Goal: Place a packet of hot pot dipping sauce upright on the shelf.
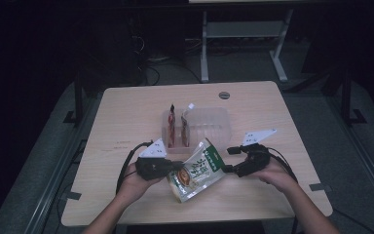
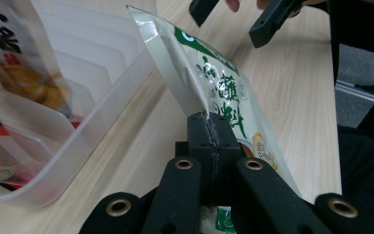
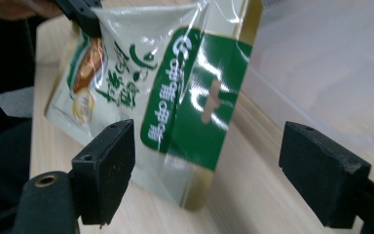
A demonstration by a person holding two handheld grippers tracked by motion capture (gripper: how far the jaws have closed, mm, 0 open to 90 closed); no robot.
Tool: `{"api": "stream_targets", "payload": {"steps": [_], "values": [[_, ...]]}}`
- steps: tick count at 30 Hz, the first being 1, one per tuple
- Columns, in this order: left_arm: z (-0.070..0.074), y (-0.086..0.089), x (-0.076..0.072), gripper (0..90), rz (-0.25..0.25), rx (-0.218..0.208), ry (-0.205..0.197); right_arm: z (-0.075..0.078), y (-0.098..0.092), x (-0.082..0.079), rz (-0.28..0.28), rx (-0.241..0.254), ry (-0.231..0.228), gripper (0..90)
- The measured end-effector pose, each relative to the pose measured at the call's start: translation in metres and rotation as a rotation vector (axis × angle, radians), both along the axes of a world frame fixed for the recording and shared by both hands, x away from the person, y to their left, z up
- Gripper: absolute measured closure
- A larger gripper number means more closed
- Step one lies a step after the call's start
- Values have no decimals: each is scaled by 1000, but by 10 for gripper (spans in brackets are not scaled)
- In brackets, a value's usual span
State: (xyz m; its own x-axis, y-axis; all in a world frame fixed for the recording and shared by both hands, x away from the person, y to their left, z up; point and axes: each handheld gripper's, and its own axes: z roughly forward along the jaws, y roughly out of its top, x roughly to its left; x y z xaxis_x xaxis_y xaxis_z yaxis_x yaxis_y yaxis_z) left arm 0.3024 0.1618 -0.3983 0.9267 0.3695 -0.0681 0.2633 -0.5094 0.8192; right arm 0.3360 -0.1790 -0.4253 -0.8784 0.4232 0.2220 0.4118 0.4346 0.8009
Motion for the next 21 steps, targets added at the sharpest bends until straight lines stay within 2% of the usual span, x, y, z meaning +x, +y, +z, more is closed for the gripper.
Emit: {"api": "stream_targets", "payload": {"steps": [4, 8, 10, 14, 21], "values": [[3, 4, -1, 900, -4, -8, -10, 6, 15, 6, 24, 28, -2, 193], [4, 6, -3, 900, -6, -18, -13, 9, 30, 14, 43, 34, -1, 189], [5, 6, -3, 900, -9, -18, -17, 8, 35, 18, 56, 51, 11, 185], [5, 7, -4, 900, -8, -23, -17, 3, 47, 22, 81, 33, 23, 181], [5, 6, -5, 900, -10, -24, -28, -7, 51, 20, 116, 15, 63, 177]]}}
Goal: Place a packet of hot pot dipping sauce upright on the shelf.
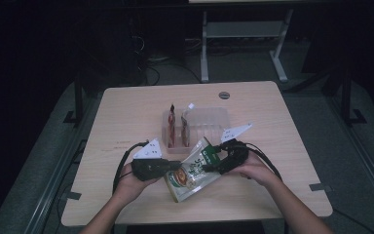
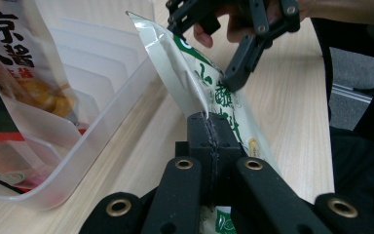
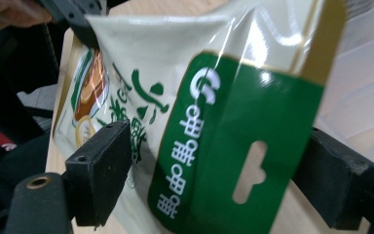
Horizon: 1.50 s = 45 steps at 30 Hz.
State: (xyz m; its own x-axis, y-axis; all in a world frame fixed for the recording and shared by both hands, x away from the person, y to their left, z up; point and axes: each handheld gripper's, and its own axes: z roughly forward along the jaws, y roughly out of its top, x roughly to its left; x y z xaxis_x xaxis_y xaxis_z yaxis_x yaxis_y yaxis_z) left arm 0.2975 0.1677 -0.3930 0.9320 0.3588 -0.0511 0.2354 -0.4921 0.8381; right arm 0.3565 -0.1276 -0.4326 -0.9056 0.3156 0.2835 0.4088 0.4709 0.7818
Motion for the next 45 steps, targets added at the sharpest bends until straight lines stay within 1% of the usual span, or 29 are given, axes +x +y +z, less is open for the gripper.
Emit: {"api": "stream_targets", "payload": {"steps": [3, 5, 6, 12, 13, 14, 16, 18, 22, 23, 26, 31, 33, 35, 37, 39, 41, 43, 44, 45], "values": [[0, -1, 0, 900, 2, -10, 1, -2, 2, 0, 14, -1, 7, 179], [-1, -1, 0, 900, 2, -5, 0, -3, 3, 0, 21, -7, 9, 186], [-1, -2, 0, 900, 2, -3, 5, -4, 3, 0, 23, -8, 12, 194], [-2, -3, 0, 900, 10, 4, 1, -5, 4, -1, 17, -18, 26, 260], [-3, -3, 0, 900, 12, 5, 0, -5, 3, -1, 14, -16, 22, 287], [-3, -3, 1, 900, 13, 8, -5, -4, 2, 0, 10, -15, 14, 330], [-3, -2, 2, 900, 23, 4, 2, -2, 1, -2, 8, 0, 5, 420], [-3, -1, 2, 900, 29, 3, 1, -1, 1, -3, 6, 3, -3, 468], [-4, 0, 4, 900, 41, 4, -1, 0, -1, -3, 1, 8, -11, 596], [-4, 0, 4, 900, 42, 3, 0, 1, -2, -2, 6, 11, -17, 628], [-5, 1, 5, 900, 47, 4, 1, 2, -2, -3, 14, 24, -16, 708], [-5, 2, 6, 900, 53, 0, -1, 4, -2, -4, 28, 31, -21, 831], [-6, 2, 6, 899, 54, 1, -5, 4, -2, -5, 31, 31, -36, 858], [-6, 3, 6, 896, 62, -6, -1, 5, -2, -5, 38, 38, -41, 874], [-7, 4, 7, 892, 70, -2, -6, 5, -3, -5, 39, 44, -39, 883], [-7, 4, 7, 874, 87, -2, -8, 5, -4, -4, 35, 62, -34, 888], [-8, 5, 8, 834, 102, 1, -14, 7, -7, -3, 32, 84, -33, 893], [-7, 7, 8, 819, 132, -15, -15, 9, -8, -4, 38, 84, -41, 896], [-6, 9, 9, 803, 141, -20, -21, 9, -8, -4, 39, 73, -49, 896], [-5, 11, 9, 805, 156, -27, -27, 8, -8, -4, 36, 72, -49, 897]]}}
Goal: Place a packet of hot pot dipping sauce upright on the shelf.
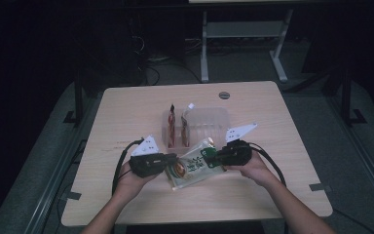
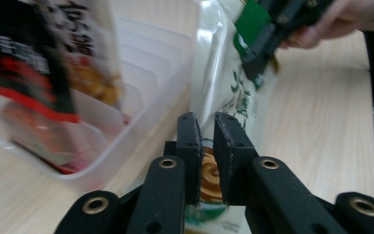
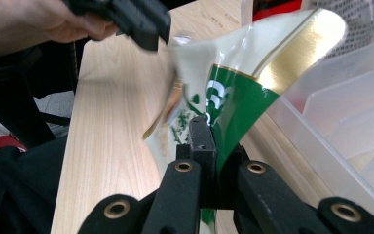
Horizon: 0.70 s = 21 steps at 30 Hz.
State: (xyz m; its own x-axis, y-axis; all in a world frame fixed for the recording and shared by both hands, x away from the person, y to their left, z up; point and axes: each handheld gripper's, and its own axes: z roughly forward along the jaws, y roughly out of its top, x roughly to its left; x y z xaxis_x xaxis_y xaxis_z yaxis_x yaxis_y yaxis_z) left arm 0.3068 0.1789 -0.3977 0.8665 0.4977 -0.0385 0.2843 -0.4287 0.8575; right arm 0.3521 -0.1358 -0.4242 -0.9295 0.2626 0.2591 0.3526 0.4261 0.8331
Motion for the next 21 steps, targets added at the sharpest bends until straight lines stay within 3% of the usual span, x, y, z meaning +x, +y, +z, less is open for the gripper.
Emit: {"api": "stream_targets", "payload": {"steps": [3, 9, 15, 21], "values": [[3, 4, 0, 896, -12, -2, 8, 0, -2, 0, -4, 6, 3, 898], [1, -4, 4, 897, 9, 36, -18, 5, -3, -2, 14, 34, -5, 898], [-3, -14, 10, 897, 9, 64, -12, 9, -2, -4, 46, 50, -11, 898], [-3, -24, 17, 898, 1, 48, -6, 20, 1, -12, 90, 104, -23, 898]]}}
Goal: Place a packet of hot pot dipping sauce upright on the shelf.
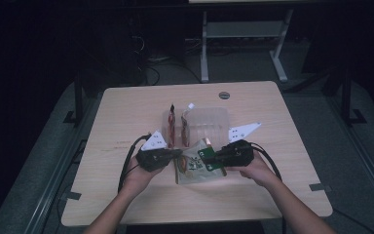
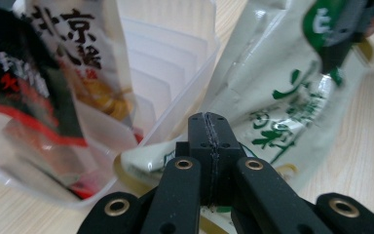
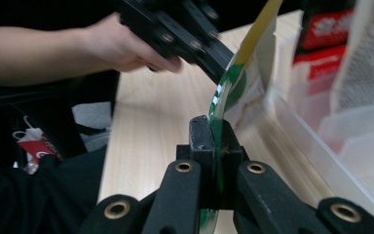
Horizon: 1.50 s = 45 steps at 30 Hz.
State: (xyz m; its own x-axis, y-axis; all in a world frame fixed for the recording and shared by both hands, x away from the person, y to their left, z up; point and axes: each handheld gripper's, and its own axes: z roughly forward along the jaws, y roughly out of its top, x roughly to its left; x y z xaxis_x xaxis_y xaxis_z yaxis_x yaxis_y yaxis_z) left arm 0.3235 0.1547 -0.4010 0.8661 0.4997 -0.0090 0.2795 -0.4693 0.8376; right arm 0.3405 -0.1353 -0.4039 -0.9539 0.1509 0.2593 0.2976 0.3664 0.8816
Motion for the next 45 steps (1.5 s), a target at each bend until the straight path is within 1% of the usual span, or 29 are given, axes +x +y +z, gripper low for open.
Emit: {"api": "stream_targets", "payload": {"steps": [3, 4, 5, 8, 9, 11, 12, 13, 15, 16, 18, 19, 22, 24, 25, 26, 28, 29, 31, 33, 34, 36, 38, 42, 43, 44, 45], "values": [[2, -7, -1, 898, -23, -5, -8, 5, 1, -4, 29, 18, 3, 898], [3, -9, -1, 898, -25, -11, -4, 6, 2, -5, 39, 27, -8, 898], [4, -11, -1, 898, -30, -15, -4, 7, 2, -6, 43, 32, -3, 898], [4, -18, 0, 898, -45, -32, 5, 10, 1, -9, 55, 55, -11, 898], [4, -22, 1, 898, -60, -42, 12, 11, 1, -10, 56, 60, -11, 898], [3, -31, 0, 898, -82, -34, 10, 12, 1, -10, 57, 53, -27, 898], [3, -37, -1, 898, -97, -12, 4, 12, 1, -10, 59, 51, -26, 898], [2, -40, -2, 898, -105, -2, -1, 11, 1, -10, 64, 53, -22, 898], [3, -41, -4, 898, -116, -1, 1, 11, 1, -11, 63, 45, -24, 898], [5, -39, -5, 898, -118, -1, 0, 12, 1, -11, 62, 47, -24, 898], [7, -35, -4, 898, -122, -16, 10, 13, -3, -10, 52, 39, -34, 898], [8, -33, -4, 897, -121, -20, 14, 13, -5, -10, 47, 44, -33, 898], [10, -28, -4, 896, -122, -20, 29, 13, -11, -10, 21, 34, -38, 899], [11, -25, -5, 894, -119, -20, 35, 14, -17, -10, 12, 44, -38, 899], [11, -24, -5, 869, -120, -18, 42, 15, -20, -10, 9, 53, -46, 899], [12, -22, -6, 855, -117, -16, 48, 16, -22, -11, 5, 57, -44, 899], [12, -20, -7, 831, -114, -14, 48, 17, -26, -11, -3, 69, -53, 899], [11, -18, -8, 816, -115, -11, 55, 18, -28, -11, -6, 68, -46, 899], [11, -14, -10, 776, -116, 2, 65, 20, -33, -12, -12, 76, -52, 899], [11, -9, -13, 729, -108, 5, 87, 22, -38, -13, -16, 87, -47, 899], [11, -6, -15, 700, -105, 16, 96, 23, -40, -13, -23, 90, -56, 899], [10, 0, -18, 644, -97, 23, 101, 25, -45, -15, -34, 89, -57, 899], [9, 7, -22, 600, -91, 35, 98, 27, -48, -17, -43, 87, -63, 899], [2, 21, -26, 496, -78, 48, 100, 31, -54, -17, -69, 90, -77, 900], [0, 24, -27, 455, -77, 46, 106, 32, -54, -17, -72, 89, -78, 900], [-3, 27, -29, 432, -71, 50, 116, 33, -54, -17, -79, 91, -76, 900], [-4, 30, -30, 409, -72, 52, 116, 35, -55, -17, -83, 92, -80, 900]]}}
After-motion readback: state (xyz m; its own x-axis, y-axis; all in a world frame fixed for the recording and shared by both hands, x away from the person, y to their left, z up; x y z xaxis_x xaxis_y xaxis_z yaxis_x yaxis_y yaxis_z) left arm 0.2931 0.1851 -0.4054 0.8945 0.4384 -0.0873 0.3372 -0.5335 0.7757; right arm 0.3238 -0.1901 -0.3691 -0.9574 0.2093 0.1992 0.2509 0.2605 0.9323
